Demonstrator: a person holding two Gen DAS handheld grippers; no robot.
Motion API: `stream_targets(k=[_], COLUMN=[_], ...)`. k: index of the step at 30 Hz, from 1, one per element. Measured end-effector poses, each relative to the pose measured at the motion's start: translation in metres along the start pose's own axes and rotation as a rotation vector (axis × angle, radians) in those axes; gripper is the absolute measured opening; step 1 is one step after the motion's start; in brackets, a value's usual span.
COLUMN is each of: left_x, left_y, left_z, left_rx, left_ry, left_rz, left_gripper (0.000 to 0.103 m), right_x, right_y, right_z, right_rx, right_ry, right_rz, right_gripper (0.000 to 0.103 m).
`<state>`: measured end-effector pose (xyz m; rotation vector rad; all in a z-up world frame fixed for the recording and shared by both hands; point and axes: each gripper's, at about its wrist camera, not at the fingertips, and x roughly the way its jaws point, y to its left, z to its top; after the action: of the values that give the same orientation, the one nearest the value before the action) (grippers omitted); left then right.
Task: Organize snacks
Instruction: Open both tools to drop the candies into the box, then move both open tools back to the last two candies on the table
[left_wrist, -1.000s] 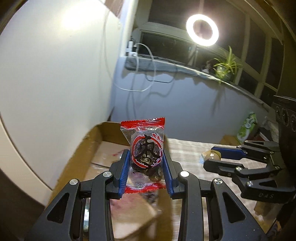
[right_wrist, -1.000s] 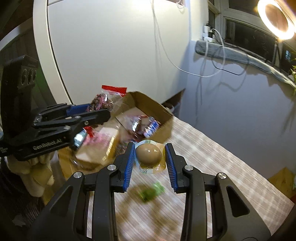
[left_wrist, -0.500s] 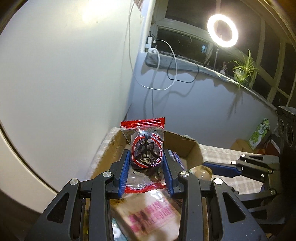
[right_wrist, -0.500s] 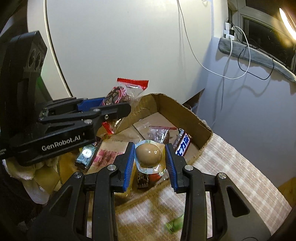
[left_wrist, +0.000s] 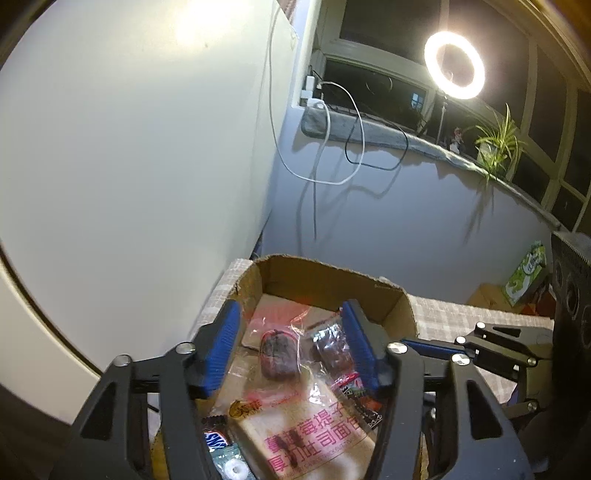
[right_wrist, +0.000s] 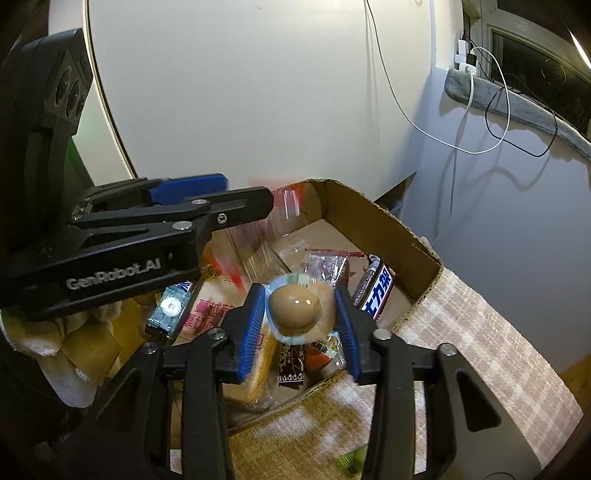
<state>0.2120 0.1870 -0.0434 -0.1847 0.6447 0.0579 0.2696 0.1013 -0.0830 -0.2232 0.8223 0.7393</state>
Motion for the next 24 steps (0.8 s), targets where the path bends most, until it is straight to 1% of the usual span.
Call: stream_targets(k=[1,2,4,5,7,20,24], left_x=[0.0,-0.001,-0.001,0.0,0.0,-0.011,-0.019], left_y=[0.001,0.002,0.003,0.003,0.004,-0.009,-0.016], left_z=[0.001,0.001,0.001,0.001,0.002,0.001,0.001], left_rx=[-0.004,-0.007,-0.01,-0.01,-0.009,0.02,0.034], left_ry=[-0.002,-0.004,-0.003,-0.003,-0.004,-0.034,-0.048], left_rz=[-0.001,-0.001,-0.002,-0.001,0.001,0.002,-0.011], left_gripper=[0.057,0.057,0.057,0.057,0.057,0.057,0.057], right_x=[-0.001,-0.001,-0.004,-0.005,-0.006,-0.018,-0.026], right_y=[0.0,0.001,0.002,0.002,0.003,0.005,0.006], right_z=[0.0,0.0,-0.001,-0.001,-0.002,-0.01,-0.014], right_rx=[-0.002,-0.006,-0.015,-0.019,-0.023,-0.022,-0.024], right_ry=[-0.002,-0.004,-0.01,-0.012,-0.012,-0.004,-0.007], right_rz=[-0.001,-0.002,-0.013,-0.02,-0.026,-0.042,-0.048], right_gripper=[0.048,0.056,0.068,0.072,0.076,0.076,0.076])
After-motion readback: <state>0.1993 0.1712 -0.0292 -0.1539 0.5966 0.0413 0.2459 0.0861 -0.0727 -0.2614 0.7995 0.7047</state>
